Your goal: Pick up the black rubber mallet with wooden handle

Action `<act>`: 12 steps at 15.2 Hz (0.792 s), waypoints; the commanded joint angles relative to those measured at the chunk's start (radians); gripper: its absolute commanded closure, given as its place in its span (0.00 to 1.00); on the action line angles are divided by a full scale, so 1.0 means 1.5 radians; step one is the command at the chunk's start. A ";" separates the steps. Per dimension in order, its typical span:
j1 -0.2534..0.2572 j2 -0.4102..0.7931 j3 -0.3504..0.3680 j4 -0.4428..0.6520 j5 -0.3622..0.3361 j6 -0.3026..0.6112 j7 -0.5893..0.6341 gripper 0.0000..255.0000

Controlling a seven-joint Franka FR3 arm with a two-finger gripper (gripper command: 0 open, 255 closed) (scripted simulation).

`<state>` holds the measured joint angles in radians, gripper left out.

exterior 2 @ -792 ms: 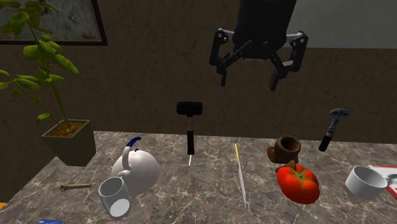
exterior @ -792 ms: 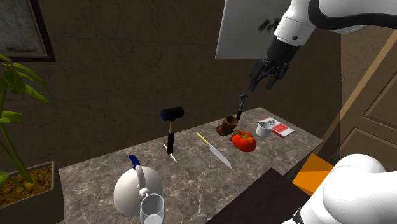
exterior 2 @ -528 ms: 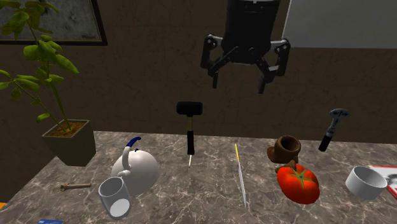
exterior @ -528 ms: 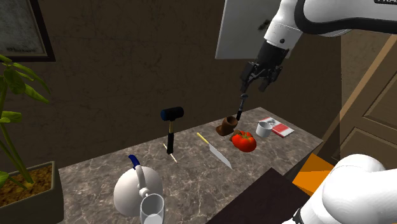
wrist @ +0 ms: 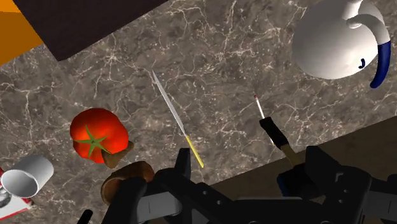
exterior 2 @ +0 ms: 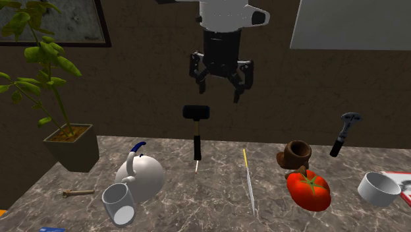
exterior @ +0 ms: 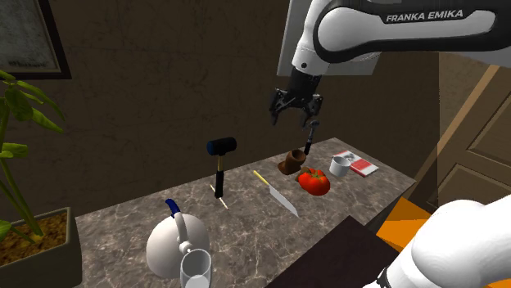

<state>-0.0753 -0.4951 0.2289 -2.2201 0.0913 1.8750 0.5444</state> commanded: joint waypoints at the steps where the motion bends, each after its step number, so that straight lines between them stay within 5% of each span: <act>1: -0.011 0.052 0.023 0.025 -0.002 0.020 0.058 0.00; 12: -0.041 0.362 0.090 0.228 -0.082 0.077 0.362 0.00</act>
<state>-0.1383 0.0042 0.3596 -1.9095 -0.0173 1.9872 1.0408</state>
